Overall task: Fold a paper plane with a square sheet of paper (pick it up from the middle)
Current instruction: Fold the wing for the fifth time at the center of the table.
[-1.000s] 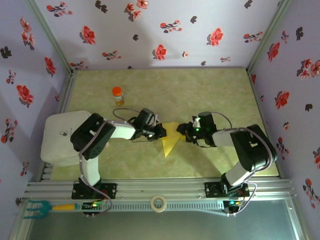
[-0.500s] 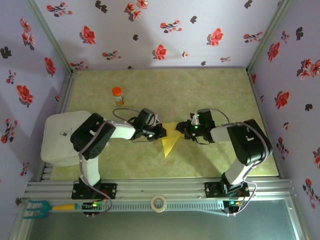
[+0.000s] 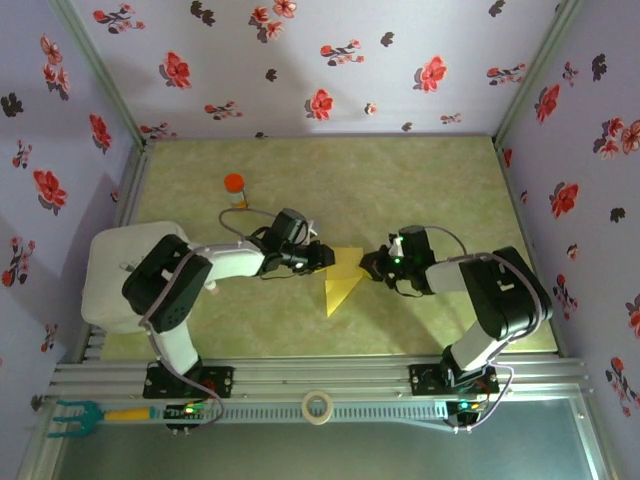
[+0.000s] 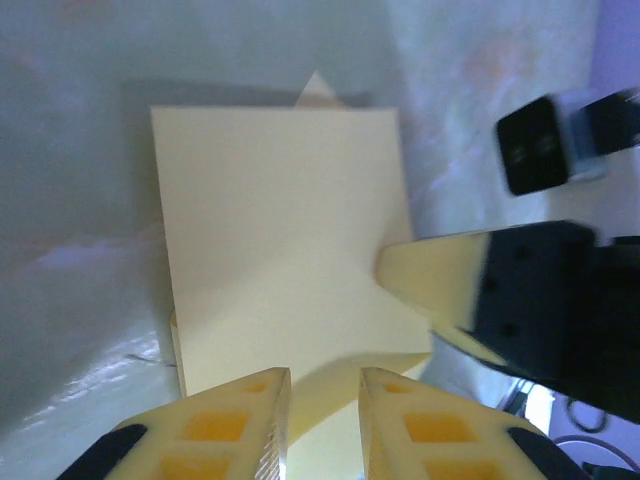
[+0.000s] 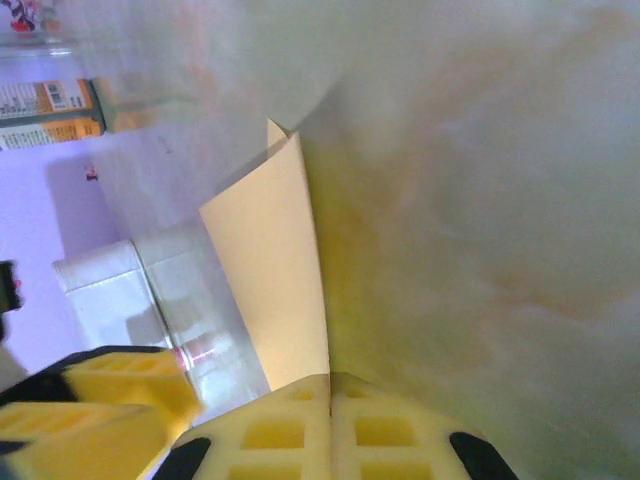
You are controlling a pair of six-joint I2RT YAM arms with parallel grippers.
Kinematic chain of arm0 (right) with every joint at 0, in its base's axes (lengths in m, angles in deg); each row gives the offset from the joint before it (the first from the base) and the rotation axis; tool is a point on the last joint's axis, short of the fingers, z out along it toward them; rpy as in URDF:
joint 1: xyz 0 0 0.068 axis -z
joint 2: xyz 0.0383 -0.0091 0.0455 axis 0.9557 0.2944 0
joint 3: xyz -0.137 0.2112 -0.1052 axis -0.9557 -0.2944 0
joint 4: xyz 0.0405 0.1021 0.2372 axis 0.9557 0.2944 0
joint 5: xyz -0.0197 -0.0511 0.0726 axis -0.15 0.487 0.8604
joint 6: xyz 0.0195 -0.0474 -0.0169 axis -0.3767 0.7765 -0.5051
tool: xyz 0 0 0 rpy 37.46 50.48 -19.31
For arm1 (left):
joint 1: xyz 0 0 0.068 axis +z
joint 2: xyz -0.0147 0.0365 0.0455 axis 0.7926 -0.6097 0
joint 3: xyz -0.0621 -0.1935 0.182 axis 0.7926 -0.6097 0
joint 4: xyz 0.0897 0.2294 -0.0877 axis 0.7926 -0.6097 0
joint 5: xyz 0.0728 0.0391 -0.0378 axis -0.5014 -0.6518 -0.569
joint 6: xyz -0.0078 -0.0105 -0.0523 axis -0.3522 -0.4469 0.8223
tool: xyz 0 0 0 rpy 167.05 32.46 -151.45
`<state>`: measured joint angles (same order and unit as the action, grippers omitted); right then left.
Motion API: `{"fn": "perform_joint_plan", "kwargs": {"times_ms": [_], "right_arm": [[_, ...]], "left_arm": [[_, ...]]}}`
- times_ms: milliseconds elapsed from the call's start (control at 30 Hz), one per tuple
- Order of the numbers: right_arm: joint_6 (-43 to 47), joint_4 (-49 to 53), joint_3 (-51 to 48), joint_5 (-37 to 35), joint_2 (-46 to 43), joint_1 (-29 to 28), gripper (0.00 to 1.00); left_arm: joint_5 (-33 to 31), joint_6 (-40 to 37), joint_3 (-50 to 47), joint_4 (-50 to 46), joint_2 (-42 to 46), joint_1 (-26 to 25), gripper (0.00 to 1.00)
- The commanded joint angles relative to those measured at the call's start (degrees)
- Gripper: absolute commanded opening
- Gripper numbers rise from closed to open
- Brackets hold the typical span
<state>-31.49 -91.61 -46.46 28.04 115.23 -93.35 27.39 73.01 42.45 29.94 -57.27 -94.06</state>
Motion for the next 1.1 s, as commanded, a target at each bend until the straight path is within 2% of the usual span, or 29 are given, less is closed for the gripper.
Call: {"fn": "perform_joint_plan", "kwargs": {"times_ms": [0,267,600,867,1067], "right_arm": [[-8.6,-4.1,-2.5,-7.4,-3.3,-1.5,0.03],[-10.0,3.8,-3.9,-15.2,-8.8,-5.1,0.03],[-9.4,2.2,-4.9,-12.8,-9.5,-5.3,0.08],[-2.6,3.1,-3.9,-7.9,-9.0,-3.7,0.17],[2.2,3.8,-2.7,-3.8,-8.1,-1.4,0.20]], "left_arm": [[-1.2,0.5,0.8,-1.5,2.6,-0.5,0.24],[-0.5,2.4,1.9,-0.3,-1.1,-2.9,0.17],[-1.5,2.9,2.1,-1.7,-6.3,-3.5,0.07],[-1.9,2.0,0.8,-2.1,-8.3,-3.7,0.05],[-1.8,1.5,0.8,-2.2,-8.9,-3.7,0.04]]}}
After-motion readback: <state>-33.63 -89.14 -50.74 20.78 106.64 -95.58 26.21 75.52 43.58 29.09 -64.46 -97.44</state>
